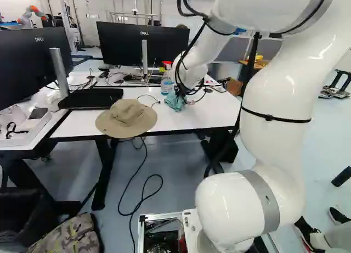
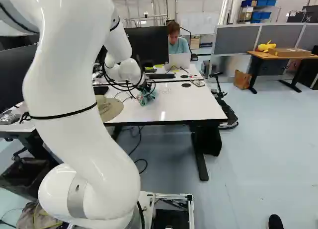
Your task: Clean the table with the green towel
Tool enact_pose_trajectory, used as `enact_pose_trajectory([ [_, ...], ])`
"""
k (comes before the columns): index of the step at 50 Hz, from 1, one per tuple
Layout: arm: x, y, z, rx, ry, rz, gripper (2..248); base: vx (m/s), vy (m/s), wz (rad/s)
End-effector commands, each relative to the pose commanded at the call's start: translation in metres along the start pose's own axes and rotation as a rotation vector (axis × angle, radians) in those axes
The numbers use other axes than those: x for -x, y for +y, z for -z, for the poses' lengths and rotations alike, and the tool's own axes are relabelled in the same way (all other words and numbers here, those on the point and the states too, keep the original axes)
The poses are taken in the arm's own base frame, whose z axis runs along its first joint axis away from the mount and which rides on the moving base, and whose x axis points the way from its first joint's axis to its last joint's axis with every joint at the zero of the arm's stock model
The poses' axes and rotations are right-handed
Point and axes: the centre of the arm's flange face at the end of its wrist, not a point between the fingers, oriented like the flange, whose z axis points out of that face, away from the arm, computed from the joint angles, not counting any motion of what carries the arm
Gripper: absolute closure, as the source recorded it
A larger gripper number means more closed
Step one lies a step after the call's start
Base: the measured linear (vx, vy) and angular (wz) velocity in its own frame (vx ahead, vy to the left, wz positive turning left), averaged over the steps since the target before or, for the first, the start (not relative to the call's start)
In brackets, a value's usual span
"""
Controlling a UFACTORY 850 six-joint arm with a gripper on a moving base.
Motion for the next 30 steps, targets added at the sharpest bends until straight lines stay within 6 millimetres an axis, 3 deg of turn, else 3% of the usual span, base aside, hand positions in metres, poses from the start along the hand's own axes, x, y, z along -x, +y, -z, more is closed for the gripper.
enact_pose_trajectory([
  [17, 0.011, 0.0, -0.019, 0.0, -0.036, 0.0, 204, 0.0, 0.0, 0.0],
  [30, 0.011, 0.0, -0.019, 0.0, -0.036, 0.0, 204, 0.0, 0.0, 0.0],
])
